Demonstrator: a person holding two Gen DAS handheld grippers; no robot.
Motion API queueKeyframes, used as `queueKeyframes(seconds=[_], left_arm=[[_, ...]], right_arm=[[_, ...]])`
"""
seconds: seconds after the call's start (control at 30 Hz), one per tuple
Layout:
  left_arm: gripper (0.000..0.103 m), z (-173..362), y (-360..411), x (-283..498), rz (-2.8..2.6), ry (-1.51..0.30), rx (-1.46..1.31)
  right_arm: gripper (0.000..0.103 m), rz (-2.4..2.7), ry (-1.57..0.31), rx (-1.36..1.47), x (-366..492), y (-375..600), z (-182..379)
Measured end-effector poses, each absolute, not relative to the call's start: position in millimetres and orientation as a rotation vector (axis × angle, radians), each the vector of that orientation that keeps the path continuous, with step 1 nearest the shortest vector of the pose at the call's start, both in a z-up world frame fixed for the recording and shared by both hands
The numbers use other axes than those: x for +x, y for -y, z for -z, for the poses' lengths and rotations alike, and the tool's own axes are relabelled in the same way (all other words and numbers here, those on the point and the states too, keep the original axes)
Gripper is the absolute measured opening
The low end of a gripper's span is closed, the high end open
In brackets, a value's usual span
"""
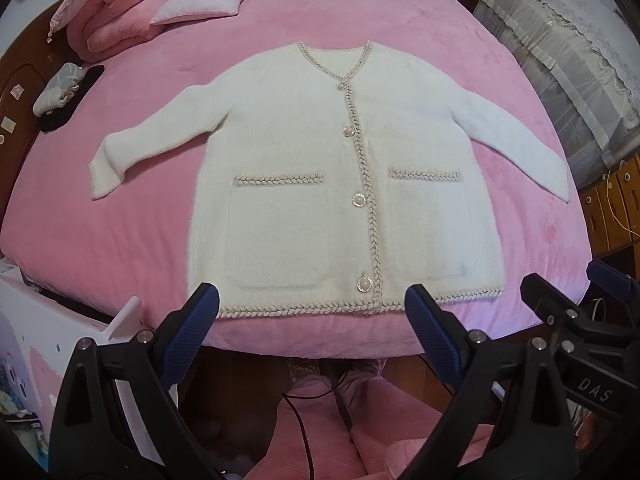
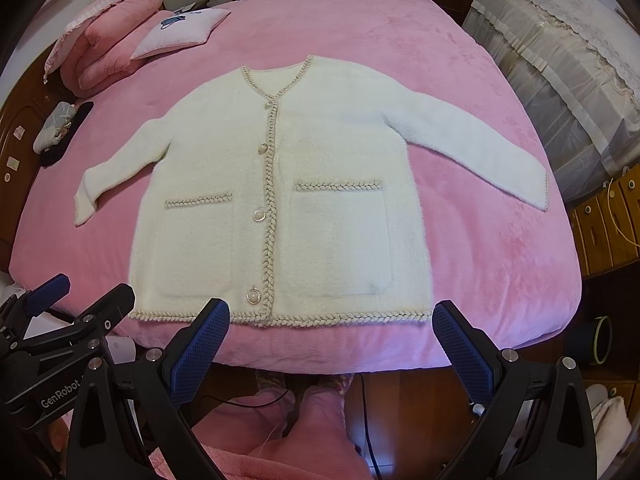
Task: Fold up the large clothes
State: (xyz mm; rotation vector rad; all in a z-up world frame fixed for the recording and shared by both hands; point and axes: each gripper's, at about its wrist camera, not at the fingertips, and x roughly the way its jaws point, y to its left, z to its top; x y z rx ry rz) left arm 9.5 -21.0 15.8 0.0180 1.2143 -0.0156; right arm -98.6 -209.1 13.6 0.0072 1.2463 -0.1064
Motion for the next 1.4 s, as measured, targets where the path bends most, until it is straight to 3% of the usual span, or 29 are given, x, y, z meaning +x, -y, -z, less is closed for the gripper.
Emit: queueKeyframes(seconds=[0.93, 1.4], left_arm=[[0.092, 9.1, 41.6, -29.7, -0.129, -1.274, -0.114], [0.092, 39.2, -84.8, 3.3, -0.237, -1.277, -0.533]], right_arm=[[0.103, -0.051, -1.250, -0.101, -91.1, 227.3, -16.1], [0.103, -0.322, -1.311, -0.316, -51.1, 125.1, 15.6]])
